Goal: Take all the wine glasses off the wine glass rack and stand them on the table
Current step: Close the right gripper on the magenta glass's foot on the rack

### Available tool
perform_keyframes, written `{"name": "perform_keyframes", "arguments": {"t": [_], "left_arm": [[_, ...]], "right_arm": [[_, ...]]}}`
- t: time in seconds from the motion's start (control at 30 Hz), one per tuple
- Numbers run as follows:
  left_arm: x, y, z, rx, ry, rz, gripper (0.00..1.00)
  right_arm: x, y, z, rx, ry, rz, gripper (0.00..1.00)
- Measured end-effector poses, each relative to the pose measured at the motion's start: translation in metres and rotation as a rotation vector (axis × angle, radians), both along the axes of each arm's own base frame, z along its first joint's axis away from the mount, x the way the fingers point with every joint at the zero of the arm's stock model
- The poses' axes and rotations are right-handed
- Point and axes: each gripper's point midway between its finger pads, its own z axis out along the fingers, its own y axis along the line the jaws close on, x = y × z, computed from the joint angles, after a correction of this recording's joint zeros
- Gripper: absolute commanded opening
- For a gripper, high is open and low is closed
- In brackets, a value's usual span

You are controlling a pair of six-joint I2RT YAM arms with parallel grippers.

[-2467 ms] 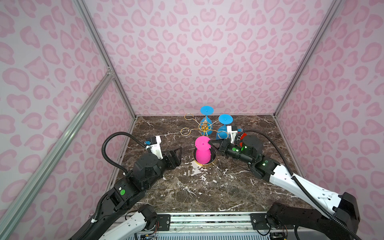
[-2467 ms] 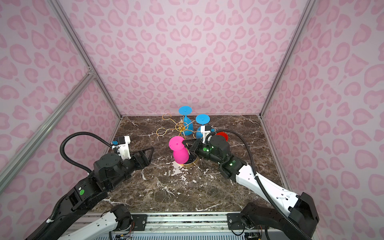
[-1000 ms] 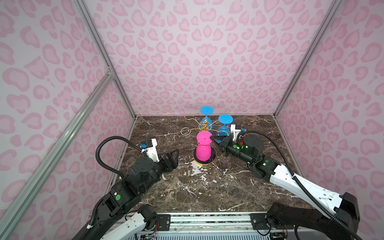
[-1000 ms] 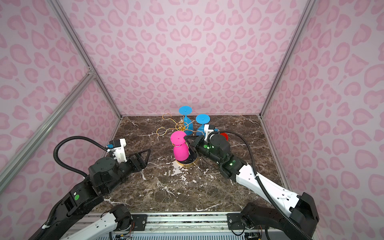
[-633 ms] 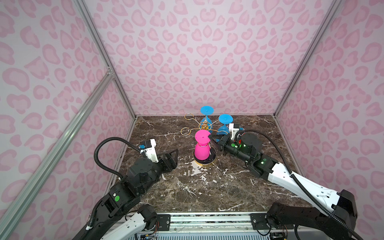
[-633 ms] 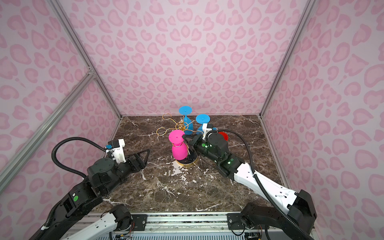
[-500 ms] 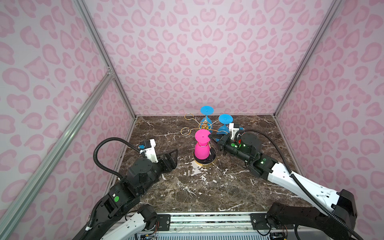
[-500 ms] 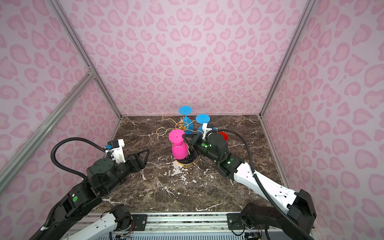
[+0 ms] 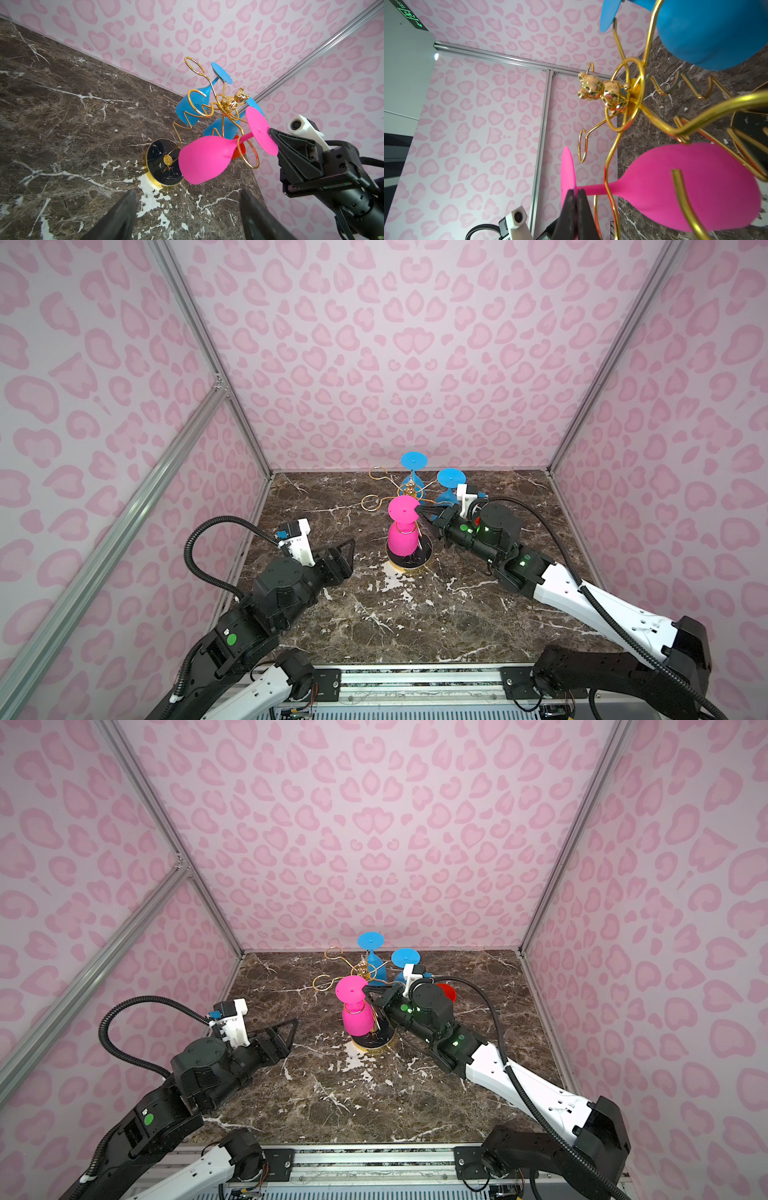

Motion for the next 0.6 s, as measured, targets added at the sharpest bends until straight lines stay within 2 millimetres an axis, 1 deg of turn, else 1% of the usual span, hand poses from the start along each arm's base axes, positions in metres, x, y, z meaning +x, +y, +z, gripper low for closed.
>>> {"name": "perform_keyframes", "arguments": {"t": [0.37, 0.6], "left_arm": [[-0.002, 0.0022, 0.0004, -0.003, -0.003, 0.001, 0.79], [-0.003, 0.0038, 0.0011, -0.005, -0.007, 0.004, 0.79]], "right_arm": [[0.0024, -0.0002, -0.0003, -0.007, -0.006, -0.019, 0.0], [0.0051, 0.0016, -0.0056, -0.016, 0.003, -0.023, 0.0]]}}
